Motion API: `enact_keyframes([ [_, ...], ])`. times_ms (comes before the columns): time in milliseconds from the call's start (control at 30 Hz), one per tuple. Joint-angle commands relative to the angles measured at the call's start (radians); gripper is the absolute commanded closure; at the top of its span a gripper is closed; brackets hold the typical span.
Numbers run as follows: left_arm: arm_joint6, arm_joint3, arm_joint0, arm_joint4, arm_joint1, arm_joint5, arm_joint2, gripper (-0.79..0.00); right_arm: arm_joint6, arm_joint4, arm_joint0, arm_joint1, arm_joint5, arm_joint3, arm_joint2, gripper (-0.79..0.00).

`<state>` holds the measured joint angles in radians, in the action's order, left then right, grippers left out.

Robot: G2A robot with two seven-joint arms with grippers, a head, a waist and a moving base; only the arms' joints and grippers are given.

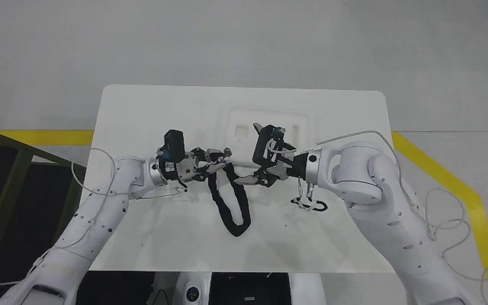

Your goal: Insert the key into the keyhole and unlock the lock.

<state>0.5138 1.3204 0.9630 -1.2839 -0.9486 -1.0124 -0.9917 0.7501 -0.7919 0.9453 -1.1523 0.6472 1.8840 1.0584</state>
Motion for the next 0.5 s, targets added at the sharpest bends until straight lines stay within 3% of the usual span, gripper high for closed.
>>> enact_keyframes([
  [0, -0.02, -0.006, -0.024, 0.029, 0.006, 0.0, 0.034, 0.0, 0.0, 0.0, 0.0, 0.0, 0.0, 0.0, 0.0, -0.785],
  [67, -0.036, -0.01, -0.048, 0.065, 0.014, 0.0, 0.071, 0.0, -0.013, -0.009, 0.004, 0.0, 0.005, 0.006, -0.001, -0.785],
  [300, -0.093, -0.012, -0.13, 0.19, 0.053, 0.0, 0.21, 0.0, -0.133, -0.181, -0.016, 0.009, 0.212, -0.013, -0.004, -0.785],
  [467, -0.121, -0.001, -0.176, 0.251, 0.083, 0.0, 0.288, 0.0, -0.21, -0.279, -0.026, 0.014, 0.29, -0.043, -0.005, -0.785],
])
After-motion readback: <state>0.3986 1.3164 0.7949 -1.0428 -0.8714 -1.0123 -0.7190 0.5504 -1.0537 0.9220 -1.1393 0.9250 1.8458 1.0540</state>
